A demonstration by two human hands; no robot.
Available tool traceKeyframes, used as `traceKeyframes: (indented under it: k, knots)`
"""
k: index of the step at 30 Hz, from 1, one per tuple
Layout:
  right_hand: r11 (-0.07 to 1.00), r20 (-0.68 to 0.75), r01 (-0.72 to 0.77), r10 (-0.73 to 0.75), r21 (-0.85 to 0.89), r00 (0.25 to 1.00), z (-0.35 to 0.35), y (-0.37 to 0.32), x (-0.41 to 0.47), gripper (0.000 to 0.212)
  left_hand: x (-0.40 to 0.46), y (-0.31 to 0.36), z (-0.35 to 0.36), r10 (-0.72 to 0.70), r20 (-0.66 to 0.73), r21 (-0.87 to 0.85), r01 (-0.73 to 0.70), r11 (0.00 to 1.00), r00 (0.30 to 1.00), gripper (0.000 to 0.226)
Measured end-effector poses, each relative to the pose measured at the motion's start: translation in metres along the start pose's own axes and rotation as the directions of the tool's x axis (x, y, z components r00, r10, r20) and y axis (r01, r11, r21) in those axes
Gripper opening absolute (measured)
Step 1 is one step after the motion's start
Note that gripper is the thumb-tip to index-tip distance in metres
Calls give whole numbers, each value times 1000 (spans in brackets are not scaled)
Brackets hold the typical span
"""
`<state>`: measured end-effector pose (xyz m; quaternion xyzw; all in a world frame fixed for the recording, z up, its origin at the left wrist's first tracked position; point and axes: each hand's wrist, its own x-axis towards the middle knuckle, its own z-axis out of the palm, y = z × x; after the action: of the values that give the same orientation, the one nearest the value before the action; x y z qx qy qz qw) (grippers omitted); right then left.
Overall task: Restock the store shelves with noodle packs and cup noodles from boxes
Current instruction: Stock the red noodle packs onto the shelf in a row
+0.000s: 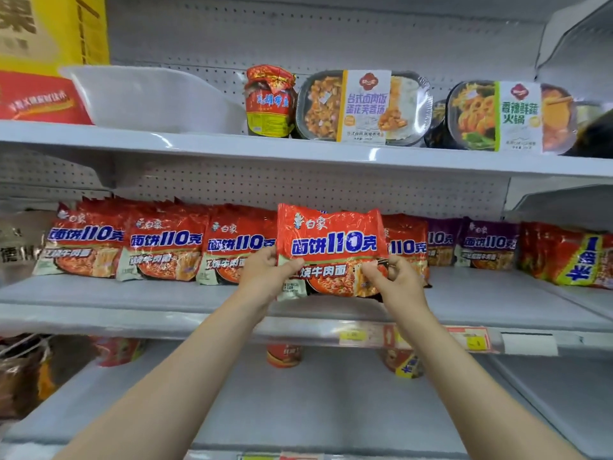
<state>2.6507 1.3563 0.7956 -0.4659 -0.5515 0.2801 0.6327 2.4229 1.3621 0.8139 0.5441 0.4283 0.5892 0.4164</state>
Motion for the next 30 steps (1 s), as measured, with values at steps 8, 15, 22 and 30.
traceKeyframes:
  k: [8, 15, 22, 30]
  knots:
    - [992, -16, -84, 83, -95, 996, 12, 16, 40, 39, 55, -23, 4, -23, -37, 135, 28, 991, 999, 27]
    - [976, -60, -157, 150, -150, 987, 20, 32, 60, 30, 80, -33, 9, 43, -71, 333, -17, 943, 997, 22]
    - [957, -88, -199, 184, -210, 979, 27, 35, 68, 33, 79, -33, 13, 121, -100, 425, -68, 902, 988, 27]
    - [932, -90, -177, 157, -316, 984, 36, 36, 73, 27, 81, -36, 14, 139, -181, 475, -37, 879, 974, 35]
